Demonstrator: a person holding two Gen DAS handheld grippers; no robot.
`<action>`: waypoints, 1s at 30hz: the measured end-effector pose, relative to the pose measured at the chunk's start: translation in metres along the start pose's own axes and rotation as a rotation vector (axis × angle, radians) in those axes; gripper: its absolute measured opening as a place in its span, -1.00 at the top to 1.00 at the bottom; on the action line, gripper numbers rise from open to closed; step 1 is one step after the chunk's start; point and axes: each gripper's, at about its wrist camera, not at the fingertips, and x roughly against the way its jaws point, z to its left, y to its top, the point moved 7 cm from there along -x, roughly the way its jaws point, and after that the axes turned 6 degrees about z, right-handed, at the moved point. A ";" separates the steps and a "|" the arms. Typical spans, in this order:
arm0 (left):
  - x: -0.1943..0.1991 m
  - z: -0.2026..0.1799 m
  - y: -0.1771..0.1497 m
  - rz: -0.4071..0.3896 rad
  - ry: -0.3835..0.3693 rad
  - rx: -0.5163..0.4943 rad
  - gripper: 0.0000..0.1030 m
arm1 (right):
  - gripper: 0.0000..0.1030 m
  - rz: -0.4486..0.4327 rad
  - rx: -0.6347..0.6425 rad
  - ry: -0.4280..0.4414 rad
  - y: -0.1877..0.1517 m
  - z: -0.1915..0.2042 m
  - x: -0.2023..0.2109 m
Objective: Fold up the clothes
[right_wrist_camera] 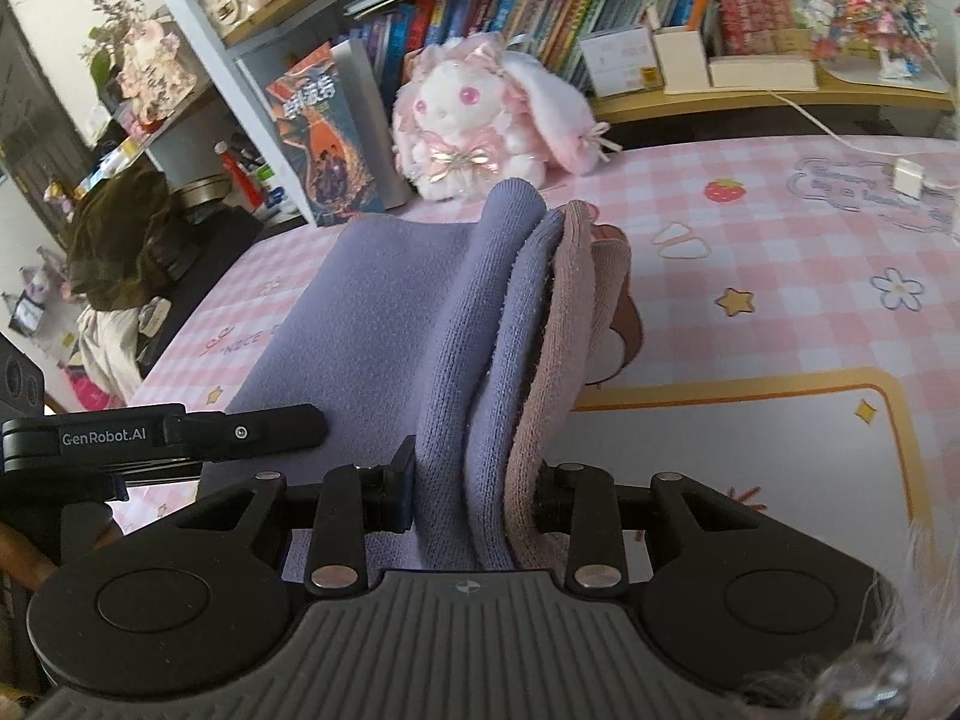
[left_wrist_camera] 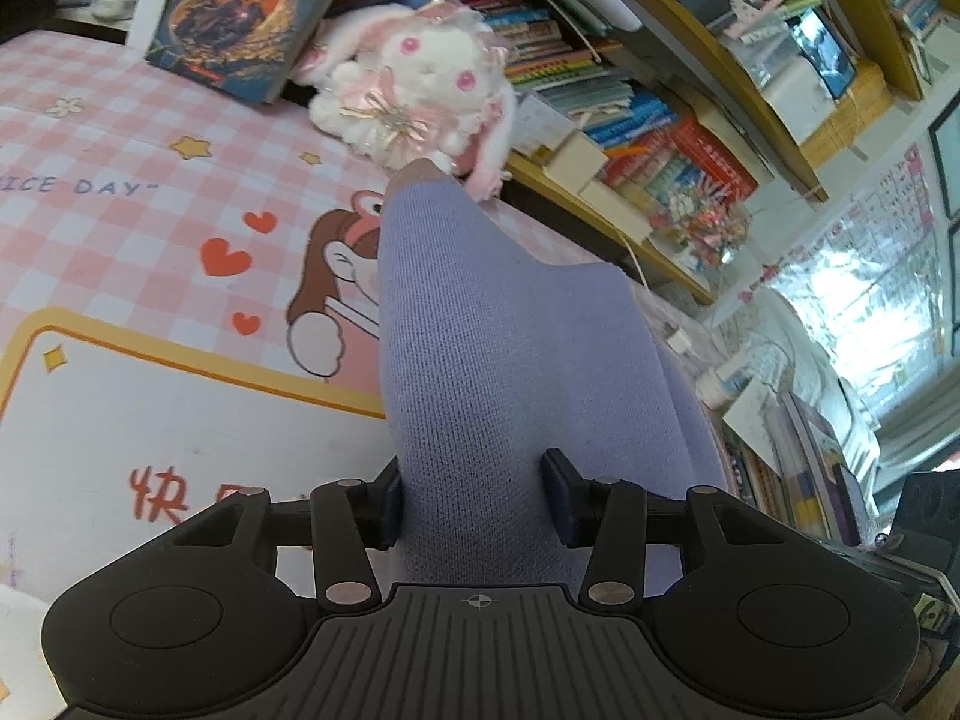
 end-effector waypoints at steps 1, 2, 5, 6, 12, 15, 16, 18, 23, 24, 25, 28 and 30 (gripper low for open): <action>-0.001 -0.001 0.001 0.005 -0.006 -0.007 0.13 | 0.43 -0.004 -0.006 -0.007 -0.001 -0.001 0.001; -0.002 -0.002 0.002 0.010 -0.013 -0.014 0.13 | 0.43 -0.007 -0.013 -0.015 -0.001 -0.002 0.002; -0.004 -0.002 0.005 0.022 -0.032 -0.033 0.13 | 0.43 -0.020 -0.030 -0.035 -0.002 -0.002 0.004; -0.003 -0.001 0.006 0.026 -0.038 -0.037 0.13 | 0.43 -0.025 -0.036 -0.042 -0.002 -0.003 0.004; 0.005 0.015 0.019 0.049 -0.062 -0.060 0.13 | 0.43 -0.044 -0.062 -0.071 -0.001 0.014 -0.003; 0.012 0.028 0.026 0.061 -0.071 -0.067 0.13 | 0.43 -0.050 -0.070 -0.084 0.001 0.028 -0.009; 0.014 0.032 0.028 0.066 -0.073 -0.069 0.13 | 0.43 -0.052 -0.075 -0.088 0.001 0.033 -0.011; 0.019 0.043 0.031 0.077 -0.075 -0.071 0.13 | 0.42 -0.048 -0.086 -0.092 0.001 0.043 -0.019; 0.032 0.070 0.038 0.096 -0.087 -0.064 0.13 | 0.43 -0.038 -0.100 -0.105 -0.002 0.070 -0.035; 0.034 0.076 0.039 0.097 -0.090 -0.063 0.13 | 0.43 -0.037 -0.103 -0.107 -0.002 0.076 -0.038; 0.037 0.081 0.041 0.099 -0.093 -0.061 0.13 | 0.42 -0.037 -0.102 -0.109 -0.002 0.081 -0.041; 0.044 0.097 0.046 0.101 -0.099 -0.052 0.13 | 0.42 -0.035 -0.096 -0.116 -0.002 0.097 -0.052; 0.049 0.108 0.050 0.101 -0.103 -0.044 0.13 | 0.42 -0.033 -0.089 -0.119 -0.001 0.107 -0.059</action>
